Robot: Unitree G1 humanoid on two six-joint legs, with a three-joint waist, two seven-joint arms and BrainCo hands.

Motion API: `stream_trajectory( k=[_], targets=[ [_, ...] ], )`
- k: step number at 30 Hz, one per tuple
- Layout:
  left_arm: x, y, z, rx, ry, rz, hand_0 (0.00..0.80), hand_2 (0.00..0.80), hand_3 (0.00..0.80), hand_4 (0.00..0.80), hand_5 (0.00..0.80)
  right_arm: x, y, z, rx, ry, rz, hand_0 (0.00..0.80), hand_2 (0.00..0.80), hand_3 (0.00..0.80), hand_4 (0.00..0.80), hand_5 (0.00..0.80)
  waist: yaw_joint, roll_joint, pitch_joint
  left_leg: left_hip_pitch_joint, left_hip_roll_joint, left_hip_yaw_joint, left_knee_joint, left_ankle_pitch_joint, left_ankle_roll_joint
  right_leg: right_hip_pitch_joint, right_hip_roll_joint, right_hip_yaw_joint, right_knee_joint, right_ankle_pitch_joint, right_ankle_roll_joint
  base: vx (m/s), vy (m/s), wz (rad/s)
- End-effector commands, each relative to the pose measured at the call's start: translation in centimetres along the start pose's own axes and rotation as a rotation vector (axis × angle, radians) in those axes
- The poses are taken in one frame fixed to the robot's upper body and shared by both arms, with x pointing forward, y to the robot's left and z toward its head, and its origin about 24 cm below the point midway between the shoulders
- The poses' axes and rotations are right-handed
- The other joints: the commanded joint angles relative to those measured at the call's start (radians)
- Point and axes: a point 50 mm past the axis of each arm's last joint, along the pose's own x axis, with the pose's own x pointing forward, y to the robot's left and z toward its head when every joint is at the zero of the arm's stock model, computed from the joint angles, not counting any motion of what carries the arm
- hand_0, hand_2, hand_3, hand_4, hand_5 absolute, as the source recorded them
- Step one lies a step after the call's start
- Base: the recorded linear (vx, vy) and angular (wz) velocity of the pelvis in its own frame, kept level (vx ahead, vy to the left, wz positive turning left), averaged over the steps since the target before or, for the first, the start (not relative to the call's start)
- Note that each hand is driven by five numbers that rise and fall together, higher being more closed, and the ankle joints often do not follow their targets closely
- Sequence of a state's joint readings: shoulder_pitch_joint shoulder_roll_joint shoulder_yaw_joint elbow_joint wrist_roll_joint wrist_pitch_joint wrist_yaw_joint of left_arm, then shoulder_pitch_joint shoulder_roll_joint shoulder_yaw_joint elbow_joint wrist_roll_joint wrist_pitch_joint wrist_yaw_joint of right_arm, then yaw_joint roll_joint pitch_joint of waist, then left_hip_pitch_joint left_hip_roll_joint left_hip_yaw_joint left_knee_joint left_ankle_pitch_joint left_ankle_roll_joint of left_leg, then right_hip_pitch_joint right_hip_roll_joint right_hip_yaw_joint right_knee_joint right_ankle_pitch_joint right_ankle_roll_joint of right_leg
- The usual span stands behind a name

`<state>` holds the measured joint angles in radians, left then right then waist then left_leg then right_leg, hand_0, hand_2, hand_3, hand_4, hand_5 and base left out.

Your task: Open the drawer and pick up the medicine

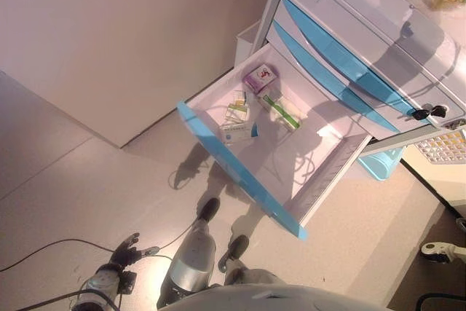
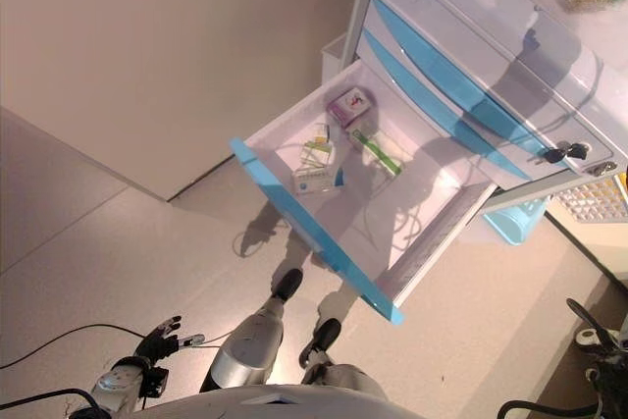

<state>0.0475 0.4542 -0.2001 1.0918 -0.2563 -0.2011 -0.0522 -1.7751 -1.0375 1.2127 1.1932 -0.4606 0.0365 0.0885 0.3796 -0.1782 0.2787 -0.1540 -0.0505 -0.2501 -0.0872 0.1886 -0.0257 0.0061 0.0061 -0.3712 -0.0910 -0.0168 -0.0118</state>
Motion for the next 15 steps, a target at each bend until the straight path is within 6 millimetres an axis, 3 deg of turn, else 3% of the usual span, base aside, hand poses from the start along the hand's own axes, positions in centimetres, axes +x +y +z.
stream_trajectory(
  k=[1, 8, 15],
  targets=[
    [-0.93, 2.16, -1.28, 0.020, 0.017, 0.044, 0.000, 0.000, 0.000, 0.000, 0.000, -0.69, -5.04, -2.64, 0.029, 0.098, -0.172, 0.000, 0.000, 0.000, 0.000, 0.000, -0.001, -0.031, 0.018, 0.045, 0.010, 0.053, 0.001, -0.155, 0.002, 0.009, -0.033, -0.007, 0.053, 0.004, 0.066, 0.000, 0.000, 0.00],
    [-0.88, 2.21, -1.08, 0.037, 0.016, 0.036, 0.000, 0.000, 0.000, 0.000, 0.000, -0.80, -5.08, -2.36, 0.134, 0.028, -0.201, 0.000, 0.000, 0.000, 0.000, 0.000, -0.017, -0.030, 0.010, 0.038, 0.003, 0.069, 0.000, -0.131, 0.009, 0.000, -0.044, -0.019, 0.053, 0.027, 0.072, -0.051, 0.021, 0.01],
    [-0.94, 1.42, -1.98, 0.059, 0.055, 0.022, 0.000, 0.000, 0.000, 0.000, 0.000, -1.07, -5.26, -2.27, 0.491, -0.040, -0.349, 0.000, 0.000, 0.000, 0.000, 0.000, -0.051, -0.020, -0.032, 0.074, 0.006, 0.097, 0.000, -0.145, 0.009, 0.023, -0.044, 0.002, 0.049, 0.025, 0.075, -0.008, 0.006, -0.04]
  ],
)
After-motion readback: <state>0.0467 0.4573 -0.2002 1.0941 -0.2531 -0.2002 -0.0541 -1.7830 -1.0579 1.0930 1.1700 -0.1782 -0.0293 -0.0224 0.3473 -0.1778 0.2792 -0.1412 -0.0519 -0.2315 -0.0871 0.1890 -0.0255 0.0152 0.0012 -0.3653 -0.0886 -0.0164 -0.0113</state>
